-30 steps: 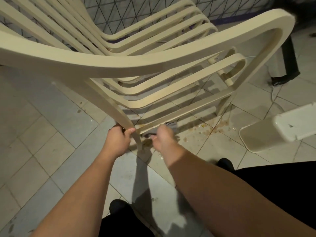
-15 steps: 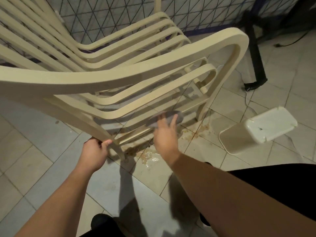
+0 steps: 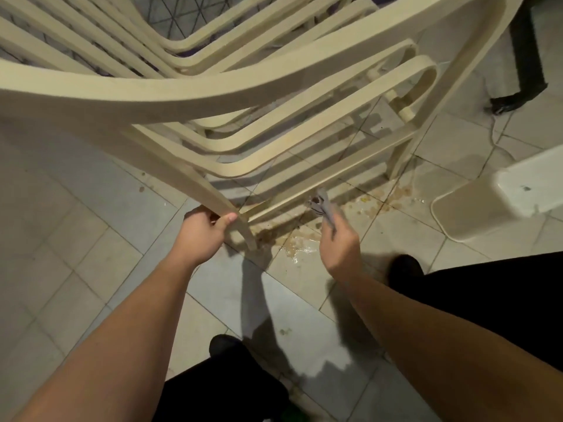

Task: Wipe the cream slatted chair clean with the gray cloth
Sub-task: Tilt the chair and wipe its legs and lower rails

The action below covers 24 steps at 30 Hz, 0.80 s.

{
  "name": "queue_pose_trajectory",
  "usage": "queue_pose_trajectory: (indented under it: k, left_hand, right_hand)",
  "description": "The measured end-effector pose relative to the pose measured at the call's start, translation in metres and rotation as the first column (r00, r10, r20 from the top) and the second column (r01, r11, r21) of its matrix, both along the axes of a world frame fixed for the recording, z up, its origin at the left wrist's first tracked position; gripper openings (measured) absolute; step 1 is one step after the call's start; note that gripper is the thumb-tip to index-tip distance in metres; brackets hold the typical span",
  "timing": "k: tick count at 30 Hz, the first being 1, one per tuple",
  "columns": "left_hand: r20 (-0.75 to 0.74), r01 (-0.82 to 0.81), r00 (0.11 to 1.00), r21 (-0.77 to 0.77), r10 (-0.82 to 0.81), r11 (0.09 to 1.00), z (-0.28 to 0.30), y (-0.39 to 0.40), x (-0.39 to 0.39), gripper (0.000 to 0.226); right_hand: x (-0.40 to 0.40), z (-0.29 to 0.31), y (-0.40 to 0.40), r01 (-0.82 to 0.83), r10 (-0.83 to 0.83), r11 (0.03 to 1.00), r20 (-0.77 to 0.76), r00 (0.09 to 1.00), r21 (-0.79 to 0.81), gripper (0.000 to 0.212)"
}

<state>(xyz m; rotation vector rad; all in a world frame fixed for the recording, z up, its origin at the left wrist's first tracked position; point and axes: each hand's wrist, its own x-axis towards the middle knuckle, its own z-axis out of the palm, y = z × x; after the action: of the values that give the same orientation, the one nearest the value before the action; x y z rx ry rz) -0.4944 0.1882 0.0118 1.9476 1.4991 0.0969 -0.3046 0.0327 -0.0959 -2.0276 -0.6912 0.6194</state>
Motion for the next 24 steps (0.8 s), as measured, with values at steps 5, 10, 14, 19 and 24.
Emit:
queue_pose_trajectory:
  k: [5,10,14,19,24]
  left_hand:
    - [0.033,-0.023,0.999,0.011,0.023,1.000,-0.009,0.006,-0.006,0.028]
    - [-0.010,-0.028,1.000,0.043,0.029,0.999,-0.009,0.010,-0.006,0.024]
    - [-0.104,-0.062,0.993,0.008,0.063,0.998,-0.010,0.010,-0.007,0.037]
    - [-0.102,-0.078,0.992,-0.013,0.077,0.997,-0.007,0.007,-0.004,0.024]
    - [-0.169,-0.096,0.982,-0.040,0.088,0.995,-0.008,0.012,-0.007,0.044]
  right_hand:
    - [-0.085,0.030,0.044,-0.109,-0.019,0.984,-0.695,0.718,-0.141,0.035]
    - [-0.142,0.023,0.091,-0.025,-0.084,0.993,-0.842,0.533,-0.116,0.037]
    - [-0.138,-0.021,0.116,0.134,-0.301,0.953,-0.894,0.333,-0.271,0.035]
    - [-0.120,-0.075,0.129,0.206,-0.368,0.915,-0.927,0.070,-0.348,0.034]
    - [-0.123,-0.071,0.131,0.152,-0.356,0.934,-0.885,0.301,-0.325,0.028]
